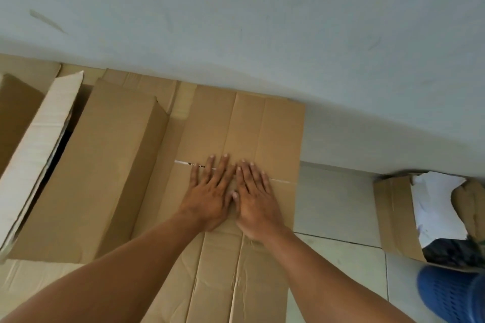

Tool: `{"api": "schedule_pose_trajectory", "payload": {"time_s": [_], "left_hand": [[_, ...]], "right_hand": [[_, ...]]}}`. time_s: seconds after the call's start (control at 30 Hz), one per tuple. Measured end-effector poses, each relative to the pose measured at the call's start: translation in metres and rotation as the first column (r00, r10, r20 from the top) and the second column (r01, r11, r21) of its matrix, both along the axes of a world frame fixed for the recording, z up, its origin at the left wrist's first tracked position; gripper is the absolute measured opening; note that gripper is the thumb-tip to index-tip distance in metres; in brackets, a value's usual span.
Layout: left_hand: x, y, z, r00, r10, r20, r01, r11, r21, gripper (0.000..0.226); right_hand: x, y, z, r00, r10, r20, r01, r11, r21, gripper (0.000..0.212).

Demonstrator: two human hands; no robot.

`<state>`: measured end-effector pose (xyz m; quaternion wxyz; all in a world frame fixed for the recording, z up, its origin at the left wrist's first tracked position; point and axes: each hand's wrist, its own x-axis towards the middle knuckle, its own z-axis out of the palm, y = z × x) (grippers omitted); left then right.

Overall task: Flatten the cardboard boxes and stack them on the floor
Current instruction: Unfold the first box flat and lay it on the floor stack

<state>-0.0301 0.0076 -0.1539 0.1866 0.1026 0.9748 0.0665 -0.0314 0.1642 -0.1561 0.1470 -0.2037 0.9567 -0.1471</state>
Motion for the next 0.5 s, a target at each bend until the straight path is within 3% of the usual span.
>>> {"api": "schedule_pose_trajectory", "payload": {"time_s": [0.17, 0.33, 0.5], "left_hand": [[-0.004, 0.0, 0.002, 0.998, 0.032, 0.056, -0.031, 0.999, -0.019, 0.07], [-0.007, 0.0, 0.008, 0.993, 0.025, 0.12, -0.022, 0.999, -0.026, 0.066], [-0.015, -0.001, 0.022, 0.983, 0.003, 0.184, 0.0, 1.0, -0.016, 0.075]], "right_hand": [[-0.001, 0.003, 0.002, 1.0, -0.001, 0.003, 0.001, 1.0, 0.014, 0.063], [0.011, 0.037, 0.004, 0.992, -0.129, -0.013, 0.13, 0.987, 0.096, 0.076], [0.004, 0.044, 0.014, 0.989, -0.108, 0.098, 0.099, 0.991, 0.094, 0.078]]}}
